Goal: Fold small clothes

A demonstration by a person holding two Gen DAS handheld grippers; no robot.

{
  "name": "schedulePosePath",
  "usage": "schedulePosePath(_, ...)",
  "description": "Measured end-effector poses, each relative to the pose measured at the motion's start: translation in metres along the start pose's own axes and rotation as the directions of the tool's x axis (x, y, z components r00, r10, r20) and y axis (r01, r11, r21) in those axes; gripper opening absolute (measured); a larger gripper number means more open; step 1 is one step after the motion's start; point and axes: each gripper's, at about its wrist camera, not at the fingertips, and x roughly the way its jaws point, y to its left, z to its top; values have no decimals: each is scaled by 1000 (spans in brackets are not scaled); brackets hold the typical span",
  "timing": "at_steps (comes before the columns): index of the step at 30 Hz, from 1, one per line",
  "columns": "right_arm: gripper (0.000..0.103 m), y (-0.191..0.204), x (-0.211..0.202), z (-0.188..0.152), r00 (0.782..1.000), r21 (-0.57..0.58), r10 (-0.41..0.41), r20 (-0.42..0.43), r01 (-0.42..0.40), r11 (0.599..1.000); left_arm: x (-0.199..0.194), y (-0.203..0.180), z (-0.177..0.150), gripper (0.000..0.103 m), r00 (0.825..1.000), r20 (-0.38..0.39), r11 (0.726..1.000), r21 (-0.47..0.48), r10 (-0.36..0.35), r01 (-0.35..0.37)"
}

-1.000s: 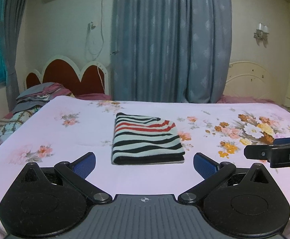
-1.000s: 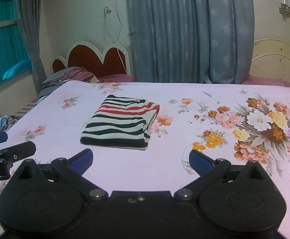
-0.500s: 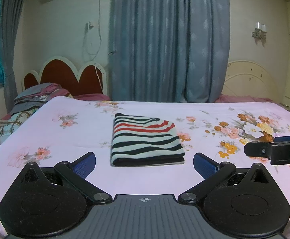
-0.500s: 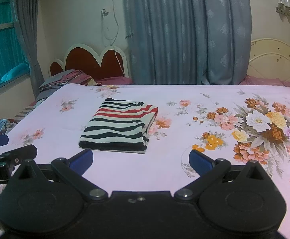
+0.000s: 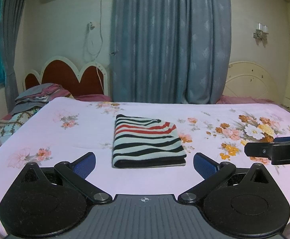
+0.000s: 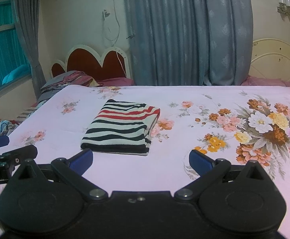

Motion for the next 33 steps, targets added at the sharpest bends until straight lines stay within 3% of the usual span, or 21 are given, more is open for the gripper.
schedulePosePath(33, 102, -3, -5, 0, 1000, 11, -7, 7, 7, 1000, -2, -2, 2, 103, 1000, -3, 1000, 5, -28, 28)
